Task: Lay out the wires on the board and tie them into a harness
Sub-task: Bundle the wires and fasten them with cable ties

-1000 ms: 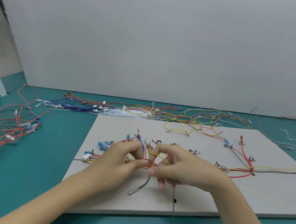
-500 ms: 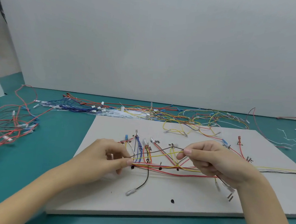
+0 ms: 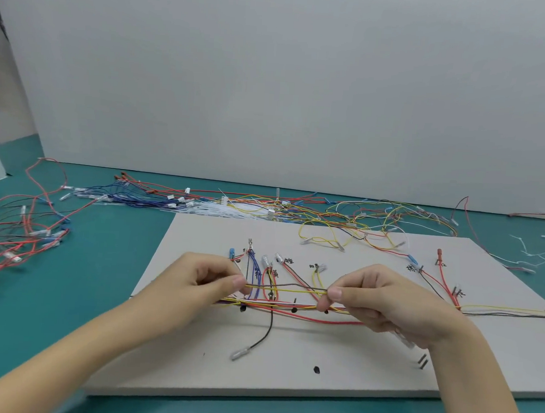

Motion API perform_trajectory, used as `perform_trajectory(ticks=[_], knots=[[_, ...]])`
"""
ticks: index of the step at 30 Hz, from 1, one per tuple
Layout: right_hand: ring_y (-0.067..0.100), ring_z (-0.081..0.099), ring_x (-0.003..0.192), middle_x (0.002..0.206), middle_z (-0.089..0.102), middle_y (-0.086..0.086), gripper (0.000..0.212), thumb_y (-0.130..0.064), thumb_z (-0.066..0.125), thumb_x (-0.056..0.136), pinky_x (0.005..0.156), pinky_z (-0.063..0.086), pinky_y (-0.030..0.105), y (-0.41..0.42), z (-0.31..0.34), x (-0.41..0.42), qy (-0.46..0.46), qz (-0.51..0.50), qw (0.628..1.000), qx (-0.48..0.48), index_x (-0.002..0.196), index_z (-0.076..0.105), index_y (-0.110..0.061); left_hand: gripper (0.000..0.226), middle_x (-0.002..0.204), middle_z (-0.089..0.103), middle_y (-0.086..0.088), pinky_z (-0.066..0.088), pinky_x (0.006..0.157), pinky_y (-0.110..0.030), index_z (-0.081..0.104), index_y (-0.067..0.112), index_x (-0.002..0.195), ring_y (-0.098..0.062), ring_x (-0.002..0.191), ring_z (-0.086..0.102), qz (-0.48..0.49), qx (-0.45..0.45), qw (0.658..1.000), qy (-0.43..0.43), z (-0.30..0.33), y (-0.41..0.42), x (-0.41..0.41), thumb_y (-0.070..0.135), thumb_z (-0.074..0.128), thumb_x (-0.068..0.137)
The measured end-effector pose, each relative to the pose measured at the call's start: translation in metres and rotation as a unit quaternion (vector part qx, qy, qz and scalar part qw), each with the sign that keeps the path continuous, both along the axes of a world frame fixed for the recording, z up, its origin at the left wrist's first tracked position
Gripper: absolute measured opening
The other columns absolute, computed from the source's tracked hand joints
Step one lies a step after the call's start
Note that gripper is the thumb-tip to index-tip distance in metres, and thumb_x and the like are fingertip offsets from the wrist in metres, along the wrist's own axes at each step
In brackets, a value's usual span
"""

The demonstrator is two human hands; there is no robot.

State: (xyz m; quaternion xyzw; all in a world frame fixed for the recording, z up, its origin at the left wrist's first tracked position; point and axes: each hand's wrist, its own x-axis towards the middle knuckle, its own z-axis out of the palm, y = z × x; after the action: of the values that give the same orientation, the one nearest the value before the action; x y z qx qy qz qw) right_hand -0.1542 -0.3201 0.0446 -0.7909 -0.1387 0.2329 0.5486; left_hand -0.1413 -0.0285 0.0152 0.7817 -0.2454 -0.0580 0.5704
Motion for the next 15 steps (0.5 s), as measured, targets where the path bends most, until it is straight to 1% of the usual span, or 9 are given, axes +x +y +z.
perform_trajectory(ticks=[2, 4, 5, 6, 7, 9, 10, 13, 15], knots=[[0.01, 0.021, 0.045, 0.049, 0.026, -0.006, 0.029, -0.036, 0.062, 0.087, 0.042, 0.021, 0.018, 0.0, 0.0, 0.001, -0.004, 0.005, 1.0, -0.004, 0.094, 0.075, -0.01, 0.018, 0.078, 0.069, -0.011, 0.042, 0.07, -0.024, 0.075, 0.024, 0.082, -0.011, 0.073, 0.058, -0.002, 0.008, 1.0, 0.009, -0.002, 0.008, 0.0, 0.039, 0.066, 0.086], [0.01, 0.024, 0.045, 0.047, 0.029, -0.005, 0.029, -0.036, 0.061, 0.088, 0.043, 0.027, 0.02, -0.002, -0.001, 0.002, -0.016, 0.002, 1.0, -0.01, 0.093, 0.074, -0.01, 0.018, 0.083, 0.071, -0.012, 0.041, 0.073, -0.03, 0.075, 0.025, 0.082, -0.015, 0.076, 0.058, -0.001, 0.035, 0.999, 0.013, -0.005, 0.013, -0.001, 0.041, 0.067, 0.087], [0.01, 0.026, 0.044, 0.046, 0.031, -0.004, 0.028, -0.035, 0.062, 0.089, 0.043, 0.029, 0.021, -0.004, -0.001, 0.002, -0.02, 0.002, 1.0, -0.013, 0.093, 0.074, -0.01, 0.02, 0.083, 0.07, -0.012, 0.04, 0.071, -0.031, 0.075, 0.026, 0.082, -0.016, 0.075, 0.057, 0.004, 0.047, 0.999, 0.011, -0.006, 0.016, -0.001, 0.041, 0.063, 0.086], [0.01, 0.028, 0.044, 0.045, 0.034, -0.004, 0.028, -0.035, 0.062, 0.089, 0.043, 0.031, 0.022, -0.006, -0.001, 0.001, -0.02, 0.006, 1.0, -0.014, 0.092, 0.074, -0.01, 0.021, 0.08, 0.07, -0.009, 0.04, 0.067, -0.027, 0.074, 0.028, 0.08, -0.014, 0.071, 0.055, 0.01, 0.054, 0.998, 0.011, -0.007, 0.018, -0.001, 0.043, 0.061, 0.086], [0.01, 0.03, 0.044, 0.046, 0.037, -0.003, 0.028, -0.035, 0.063, 0.089, 0.043, 0.031, 0.022, -0.008, -0.001, 0.001, -0.018, 0.009, 1.0, -0.016, 0.092, 0.074, -0.01, 0.022, 0.073, 0.067, -0.005, 0.038, 0.06, -0.021, 0.074, 0.029, 0.078, -0.01, 0.063, 0.051, 0.013, 0.056, 0.998, 0.013, -0.007, 0.02, 0.0, 0.044, 0.061, 0.087], [0.01, 0.033, 0.044, 0.051, 0.044, -0.002, 0.03, -0.038, 0.065, 0.087, 0.042, 0.028, 0.02, -0.011, -0.002, 0.0, -0.013, 0.003, 1.0, -0.026, 0.094, 0.074, -0.01, 0.024, 0.061, 0.057, 0.002, 0.033, 0.048, -0.019, 0.073, 0.027, 0.077, -0.008, 0.05, 0.042, 0.016, 0.055, 0.998, 0.025, -0.005, 0.024, 0.0, 0.045, 0.061, 0.087], [0.01, 0.032, 0.044, 0.054, 0.047, -0.001, 0.033, -0.04, 0.065, 0.084, 0.041, 0.025, 0.019, -0.013, -0.002, -0.001, -0.011, -0.004, 1.0, -0.029, 0.095, 0.075, -0.011, 0.023, 0.058, 0.054, 0.004, 0.034, 0.046, -0.02, 0.073, 0.025, 0.077, -0.009, 0.048, 0.041, 0.014, 0.054, 0.998, 0.032, -0.004, 0.025, -0.001, 0.043, 0.061, 0.086], [0.009, 0.026, 0.043, 0.058, 0.046, 0.0, 0.033, -0.04, 0.068, 0.082, 0.039, 0.019, 0.016, -0.016, 0.0, -0.001, -0.011, -0.012, 0.999, -0.028, 0.096, 0.075, -0.011, 0.02, 0.058, 0.06, 0.001, 0.039, 0.05, -0.016, 0.074, 0.023, 0.075, -0.006, 0.052, 0.051, 0.004, 0.043, 0.998, 0.036, 0.0, 0.03, -0.001, 0.035, 0.065, 0.089], [0.01, 0.023, 0.043, 0.052, 0.039, -0.003, 0.031, -0.039, 0.07, 0.084, 0.038, 0.017, 0.016, -0.017, 0.001, -0.002, -0.016, -0.011, 0.999, -0.032, 0.095, 0.075, -0.011, 0.017, 0.059, 0.061, -0.003, 0.04, 0.053, -0.015, 0.075, 0.021, 0.075, -0.008, 0.054, 0.054, 0.0, 0.03, 0.999, 0.044, 0.002, 0.032, 0.0, 0.029, 0.063, 0.083]])
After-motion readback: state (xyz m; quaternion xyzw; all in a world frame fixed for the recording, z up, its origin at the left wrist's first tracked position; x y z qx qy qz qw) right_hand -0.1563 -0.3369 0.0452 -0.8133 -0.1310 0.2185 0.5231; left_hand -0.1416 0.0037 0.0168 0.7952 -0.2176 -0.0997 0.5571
